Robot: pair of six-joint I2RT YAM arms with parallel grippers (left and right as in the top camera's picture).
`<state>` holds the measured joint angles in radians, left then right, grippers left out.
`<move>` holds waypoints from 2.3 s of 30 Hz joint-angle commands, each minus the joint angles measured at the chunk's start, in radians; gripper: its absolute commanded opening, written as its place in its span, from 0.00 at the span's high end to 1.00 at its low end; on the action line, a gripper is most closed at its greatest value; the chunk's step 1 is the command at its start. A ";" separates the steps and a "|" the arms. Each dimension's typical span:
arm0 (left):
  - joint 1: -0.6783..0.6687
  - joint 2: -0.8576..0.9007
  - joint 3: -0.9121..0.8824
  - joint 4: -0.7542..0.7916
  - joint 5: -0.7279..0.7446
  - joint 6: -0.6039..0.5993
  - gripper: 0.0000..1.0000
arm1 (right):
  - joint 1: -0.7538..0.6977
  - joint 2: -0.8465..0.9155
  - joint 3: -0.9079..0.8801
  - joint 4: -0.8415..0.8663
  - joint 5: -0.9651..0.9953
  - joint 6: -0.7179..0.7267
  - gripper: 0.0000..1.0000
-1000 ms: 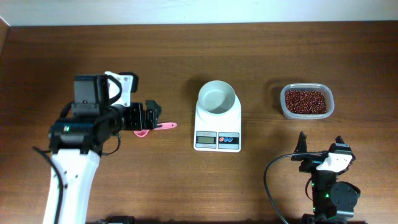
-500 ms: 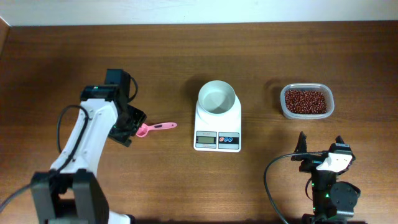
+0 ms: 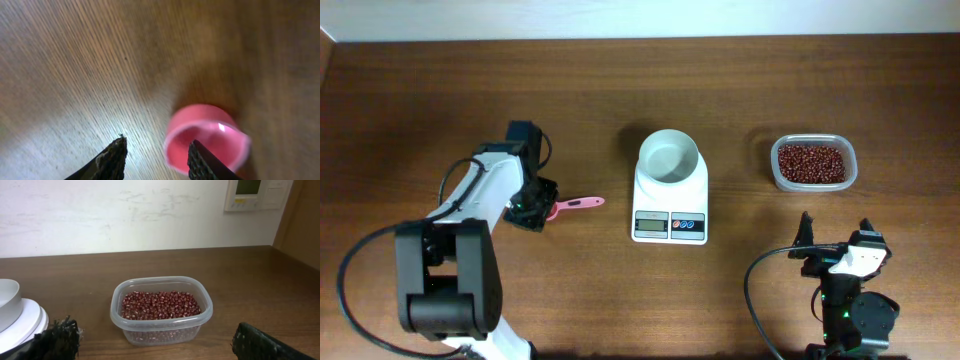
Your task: Scoop and weigh 50g on scale
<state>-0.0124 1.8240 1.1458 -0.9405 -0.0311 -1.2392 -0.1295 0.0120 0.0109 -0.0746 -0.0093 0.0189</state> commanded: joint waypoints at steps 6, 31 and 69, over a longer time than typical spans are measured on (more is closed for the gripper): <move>0.002 0.014 -0.124 0.163 -0.017 -0.011 1.00 | 0.005 -0.005 -0.005 -0.004 -0.006 -0.001 0.01; 0.166 -0.700 -0.031 -0.130 -0.011 0.329 1.00 | 0.005 -0.005 -0.005 0.026 -0.543 0.667 0.01; 0.000 -0.539 -0.032 -0.154 0.480 0.389 1.00 | 0.399 1.128 0.661 -0.092 -1.006 0.760 0.13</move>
<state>0.0170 1.2564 1.1080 -1.0943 0.4309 -0.8700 0.1814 1.1305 0.6601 -0.2306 -1.1450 0.6640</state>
